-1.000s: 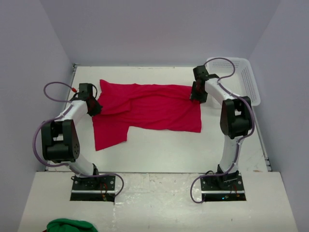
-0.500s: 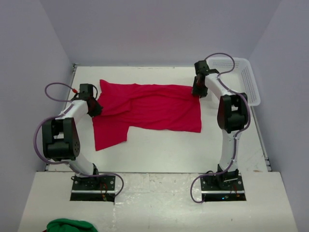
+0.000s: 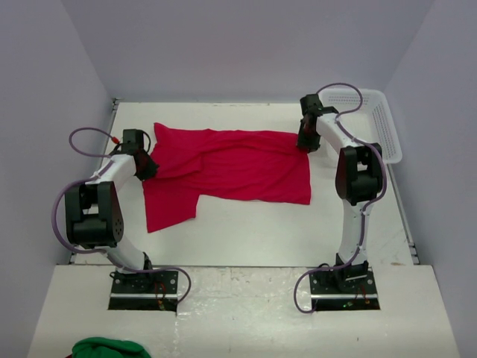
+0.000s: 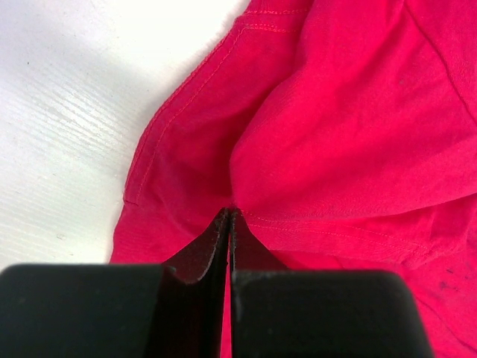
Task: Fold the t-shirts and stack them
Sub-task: Fold the flattened tshirt in 1/3 of the way
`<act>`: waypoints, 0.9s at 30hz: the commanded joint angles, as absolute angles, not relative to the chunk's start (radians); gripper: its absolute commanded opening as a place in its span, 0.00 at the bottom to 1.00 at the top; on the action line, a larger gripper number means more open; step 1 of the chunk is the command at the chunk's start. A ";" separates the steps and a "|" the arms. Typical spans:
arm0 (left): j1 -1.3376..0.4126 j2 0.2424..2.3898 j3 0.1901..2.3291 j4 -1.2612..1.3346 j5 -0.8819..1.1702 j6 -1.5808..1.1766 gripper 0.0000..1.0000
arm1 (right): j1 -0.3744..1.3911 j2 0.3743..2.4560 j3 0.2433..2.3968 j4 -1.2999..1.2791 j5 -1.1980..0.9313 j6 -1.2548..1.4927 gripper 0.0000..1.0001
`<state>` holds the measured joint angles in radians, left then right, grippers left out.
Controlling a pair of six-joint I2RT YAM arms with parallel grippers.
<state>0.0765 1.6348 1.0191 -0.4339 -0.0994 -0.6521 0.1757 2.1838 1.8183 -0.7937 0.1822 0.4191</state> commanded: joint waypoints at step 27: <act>0.087 1.663 1.072 -0.451 -0.126 -0.649 0.01 | 0.114 2.141 1.833 -0.893 0.325 0.456 0.00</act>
